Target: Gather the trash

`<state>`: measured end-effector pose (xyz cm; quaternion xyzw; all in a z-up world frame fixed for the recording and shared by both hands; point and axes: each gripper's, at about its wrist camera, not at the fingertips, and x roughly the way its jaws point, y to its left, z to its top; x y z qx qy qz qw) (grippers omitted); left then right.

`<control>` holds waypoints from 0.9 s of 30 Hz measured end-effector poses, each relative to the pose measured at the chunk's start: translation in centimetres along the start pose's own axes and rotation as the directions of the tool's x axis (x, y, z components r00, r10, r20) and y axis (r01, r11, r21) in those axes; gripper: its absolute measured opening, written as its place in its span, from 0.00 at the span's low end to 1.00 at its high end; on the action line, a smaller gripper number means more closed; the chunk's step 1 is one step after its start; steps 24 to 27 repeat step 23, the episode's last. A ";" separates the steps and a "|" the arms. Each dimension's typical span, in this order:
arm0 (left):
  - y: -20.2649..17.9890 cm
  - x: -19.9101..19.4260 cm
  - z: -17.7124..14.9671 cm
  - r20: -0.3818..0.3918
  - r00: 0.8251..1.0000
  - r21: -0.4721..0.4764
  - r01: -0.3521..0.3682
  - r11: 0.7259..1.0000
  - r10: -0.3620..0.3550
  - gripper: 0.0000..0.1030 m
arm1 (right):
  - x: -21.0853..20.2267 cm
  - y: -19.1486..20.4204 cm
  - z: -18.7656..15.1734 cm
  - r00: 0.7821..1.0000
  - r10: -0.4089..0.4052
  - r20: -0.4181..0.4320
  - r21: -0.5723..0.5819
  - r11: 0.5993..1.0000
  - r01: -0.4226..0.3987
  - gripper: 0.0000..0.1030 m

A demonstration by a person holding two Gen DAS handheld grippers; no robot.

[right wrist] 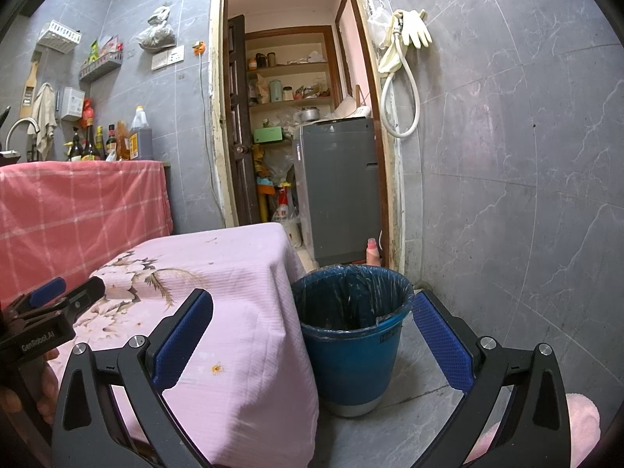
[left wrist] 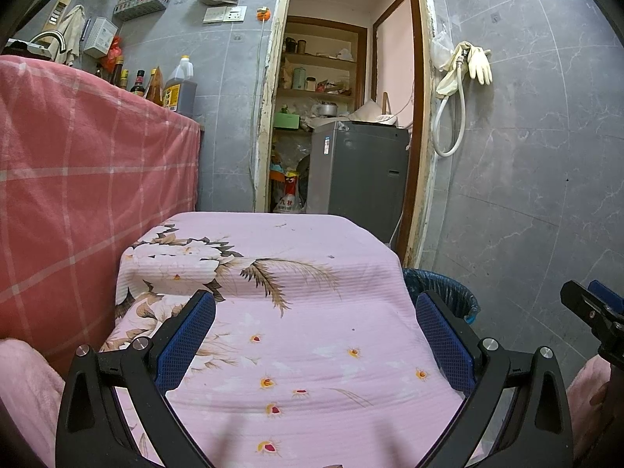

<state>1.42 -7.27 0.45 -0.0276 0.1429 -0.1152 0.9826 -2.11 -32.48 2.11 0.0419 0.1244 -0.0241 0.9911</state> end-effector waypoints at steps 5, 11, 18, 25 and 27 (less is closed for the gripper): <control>0.1 0.1 0.1 -0.001 1.000 -0.002 0.000 1.000 0.000 0.98 | 0.0 0.1 0.0 1.000 -0.001 -0.001 0.000 1.000 0.001 1.00; 0.2 0.1 0.1 -0.012 1.000 -0.011 0.002 1.000 -0.003 0.98 | 0.0 0.1 0.0 1.000 -0.001 -0.001 0.001 1.000 0.001 1.00; 0.4 0.3 -0.1 -0.019 1.000 -0.018 -0.005 1.000 0.005 0.98 | 0.0 0.1 0.0 1.000 -0.001 -0.001 0.001 1.000 0.001 1.00; 0.5 0.4 -0.2 -0.021 1.000 -0.015 -0.004 1.000 0.004 0.98 | 0.0 0.2 0.0 1.000 -0.002 -0.002 0.002 1.000 0.002 1.00; 0.5 0.4 -0.2 -0.021 1.000 -0.015 -0.004 1.000 0.004 0.98 | 0.0 0.2 0.0 1.000 -0.002 -0.002 0.002 1.000 0.002 1.00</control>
